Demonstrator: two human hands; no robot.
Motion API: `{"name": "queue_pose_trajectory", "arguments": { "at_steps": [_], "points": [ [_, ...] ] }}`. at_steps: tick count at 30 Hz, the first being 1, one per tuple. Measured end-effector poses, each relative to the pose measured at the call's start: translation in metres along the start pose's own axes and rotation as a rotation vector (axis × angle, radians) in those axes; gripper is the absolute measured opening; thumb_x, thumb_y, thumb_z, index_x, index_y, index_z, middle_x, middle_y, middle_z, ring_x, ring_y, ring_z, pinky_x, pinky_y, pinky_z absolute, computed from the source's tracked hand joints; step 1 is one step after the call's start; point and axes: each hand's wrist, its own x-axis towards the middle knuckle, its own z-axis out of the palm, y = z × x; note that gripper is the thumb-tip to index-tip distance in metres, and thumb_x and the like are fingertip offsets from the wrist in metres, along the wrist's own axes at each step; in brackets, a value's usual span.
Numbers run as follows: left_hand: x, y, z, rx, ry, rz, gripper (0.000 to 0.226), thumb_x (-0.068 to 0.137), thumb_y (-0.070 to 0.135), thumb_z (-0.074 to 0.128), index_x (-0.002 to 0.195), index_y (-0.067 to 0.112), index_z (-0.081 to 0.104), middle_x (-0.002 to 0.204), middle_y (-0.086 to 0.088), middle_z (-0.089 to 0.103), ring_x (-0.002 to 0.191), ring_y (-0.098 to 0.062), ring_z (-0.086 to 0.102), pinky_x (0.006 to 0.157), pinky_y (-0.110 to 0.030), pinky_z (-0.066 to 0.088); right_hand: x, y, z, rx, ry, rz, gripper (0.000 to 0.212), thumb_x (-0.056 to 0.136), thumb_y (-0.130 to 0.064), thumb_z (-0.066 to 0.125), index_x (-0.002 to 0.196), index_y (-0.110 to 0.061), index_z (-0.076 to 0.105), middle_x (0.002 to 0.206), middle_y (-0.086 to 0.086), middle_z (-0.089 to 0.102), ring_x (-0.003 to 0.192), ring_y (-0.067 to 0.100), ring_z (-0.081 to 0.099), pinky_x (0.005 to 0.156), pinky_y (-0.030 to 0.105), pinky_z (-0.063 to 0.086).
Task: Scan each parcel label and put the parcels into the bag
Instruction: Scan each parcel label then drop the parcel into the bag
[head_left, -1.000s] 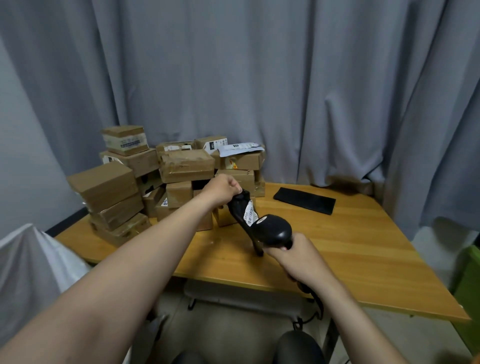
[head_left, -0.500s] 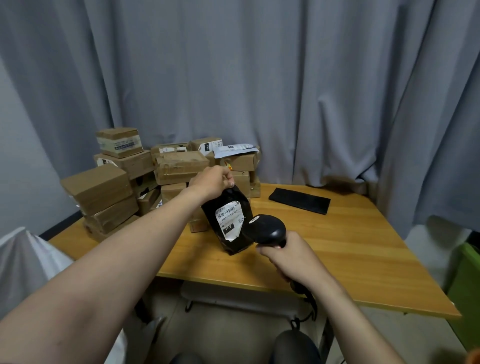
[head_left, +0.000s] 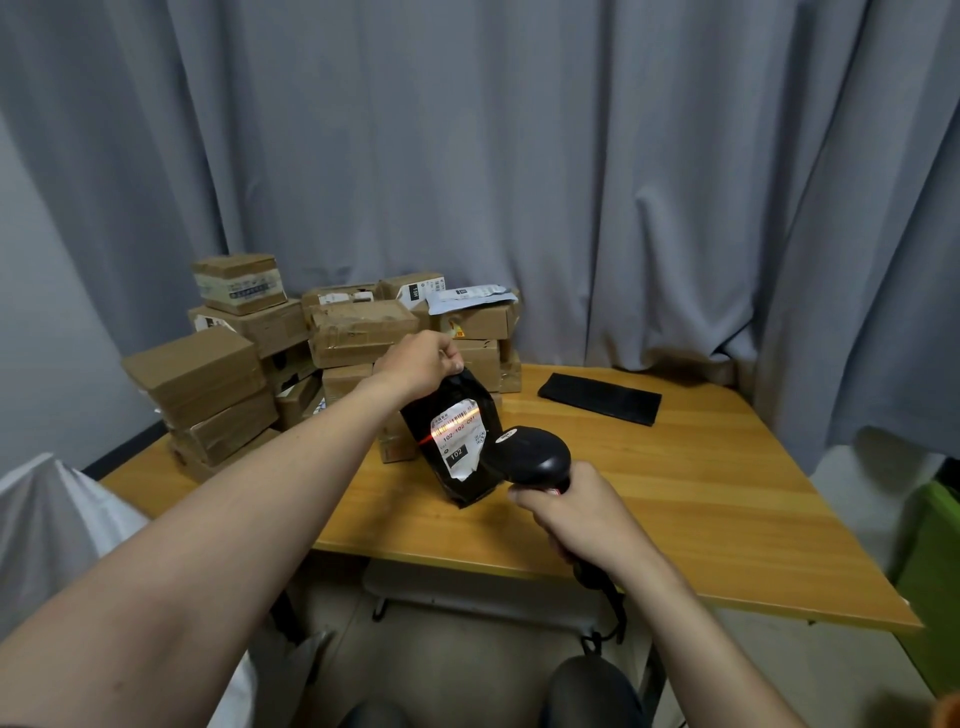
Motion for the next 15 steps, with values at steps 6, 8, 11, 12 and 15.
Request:
{"name": "queue_pose_trajectory", "arguments": {
  "at_steps": [6, 8, 11, 12, 15],
  "points": [
    [-0.0012, -0.0002, 0.0001, -0.004, -0.006, 0.004, 0.013, 0.099, 0.028, 0.065, 0.087, 0.03, 0.068, 0.094, 0.017, 0.064, 0.096, -0.011, 0.06, 0.087, -0.039, 0.05, -0.0004, 0.0005, -0.0012, 0.01, 0.006, -0.004, 0.026, 0.092, -0.036, 0.075, 0.071, -0.023, 0.066, 0.052, -0.008, 0.058, 0.052, 0.012, 0.056, 0.06, 0.03, 0.046],
    [-0.0008, 0.0001, 0.0002, -0.003, -0.01, 0.0, 0.013, 0.099, 0.028, 0.065, 0.087, 0.03, 0.068, 0.094, 0.017, 0.064, 0.095, -0.01, 0.06, 0.089, -0.04, 0.051, -0.0001, 0.0011, -0.0013, 0.004, 0.006, -0.003, 0.025, 0.092, -0.036, 0.075, 0.072, -0.025, 0.066, 0.052, -0.01, 0.059, 0.056, 0.011, 0.057, 0.061, 0.029, 0.046],
    [-0.0021, 0.0025, 0.0005, -0.001, -0.005, -0.011, 0.013, 0.1, 0.028, 0.064, 0.087, 0.03, 0.068, 0.092, 0.019, 0.062, 0.095, -0.011, 0.059, 0.088, -0.04, 0.05, 0.0002, 0.0026, -0.0013, 0.016, 0.003, 0.003, 0.022, 0.092, -0.037, 0.076, 0.074, -0.027, 0.068, 0.052, -0.013, 0.06, 0.059, 0.011, 0.058, 0.063, 0.029, 0.046],
    [-0.0022, 0.0028, 0.001, -0.004, -0.005, -0.013, 0.013, 0.1, 0.028, 0.064, 0.088, 0.03, 0.068, 0.092, 0.018, 0.062, 0.096, -0.012, 0.059, 0.088, -0.039, 0.05, -0.0001, 0.0027, -0.0017, 0.022, 0.003, 0.003, 0.02, 0.091, -0.037, 0.076, 0.075, -0.027, 0.068, 0.052, -0.015, 0.061, 0.06, 0.011, 0.058, 0.064, 0.029, 0.046],
    [-0.0053, 0.0038, 0.0017, -0.014, -0.006, -0.014, 0.013, 0.1, 0.029, 0.064, 0.088, 0.03, 0.068, 0.091, 0.017, 0.062, 0.094, -0.011, 0.058, 0.084, -0.038, 0.048, -0.0006, 0.0036, -0.0025, 0.027, 0.001, 0.001, 0.017, 0.092, -0.036, 0.076, 0.08, -0.027, 0.07, 0.053, -0.016, 0.061, 0.061, 0.011, 0.059, 0.064, 0.029, 0.046]
  ]
}}
